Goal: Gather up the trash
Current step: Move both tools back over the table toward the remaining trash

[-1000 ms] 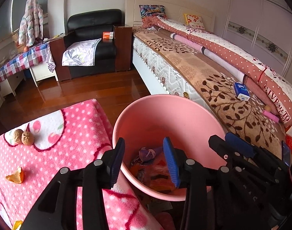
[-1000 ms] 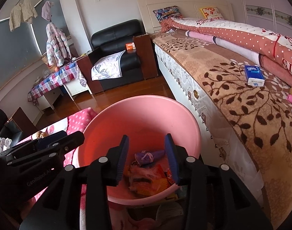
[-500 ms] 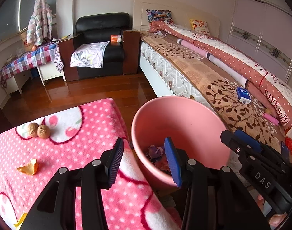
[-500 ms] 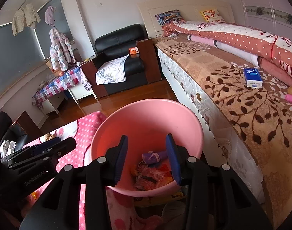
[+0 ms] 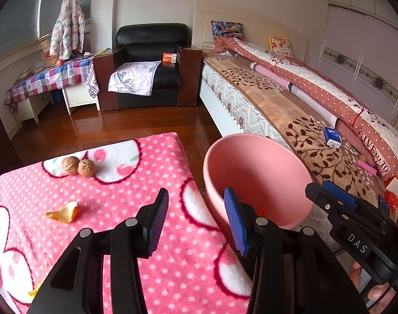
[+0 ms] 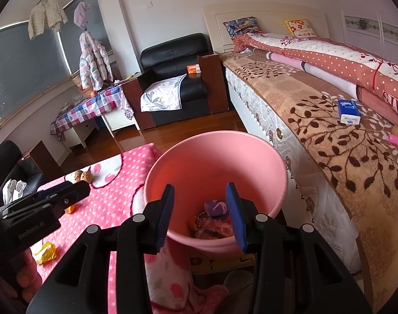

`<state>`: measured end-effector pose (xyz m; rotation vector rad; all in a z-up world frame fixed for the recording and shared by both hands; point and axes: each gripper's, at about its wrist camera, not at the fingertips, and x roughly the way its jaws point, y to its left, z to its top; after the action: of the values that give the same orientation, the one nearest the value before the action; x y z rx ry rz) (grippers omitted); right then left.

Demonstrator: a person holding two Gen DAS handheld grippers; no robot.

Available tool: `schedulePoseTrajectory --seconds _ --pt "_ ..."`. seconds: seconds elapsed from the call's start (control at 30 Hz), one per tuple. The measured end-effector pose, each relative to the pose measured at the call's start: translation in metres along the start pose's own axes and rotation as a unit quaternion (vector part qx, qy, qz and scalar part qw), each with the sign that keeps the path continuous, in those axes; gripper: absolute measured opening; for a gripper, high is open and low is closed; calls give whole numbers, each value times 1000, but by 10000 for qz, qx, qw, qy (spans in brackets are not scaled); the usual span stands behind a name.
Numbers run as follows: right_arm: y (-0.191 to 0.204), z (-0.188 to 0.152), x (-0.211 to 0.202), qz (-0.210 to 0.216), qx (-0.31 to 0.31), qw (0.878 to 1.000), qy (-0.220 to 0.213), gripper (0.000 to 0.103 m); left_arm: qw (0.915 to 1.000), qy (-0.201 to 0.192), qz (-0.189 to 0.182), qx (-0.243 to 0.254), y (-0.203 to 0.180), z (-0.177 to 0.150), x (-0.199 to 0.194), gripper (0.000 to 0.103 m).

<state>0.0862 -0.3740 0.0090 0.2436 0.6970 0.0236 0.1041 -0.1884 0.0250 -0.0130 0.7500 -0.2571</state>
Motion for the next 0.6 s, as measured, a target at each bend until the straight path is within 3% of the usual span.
schedulePoseTrajectory --seconds 0.6 --pt "42 -19 -8 472 -278 9983 191 42 9980 -71 457 -434 66 -29 -42 44"
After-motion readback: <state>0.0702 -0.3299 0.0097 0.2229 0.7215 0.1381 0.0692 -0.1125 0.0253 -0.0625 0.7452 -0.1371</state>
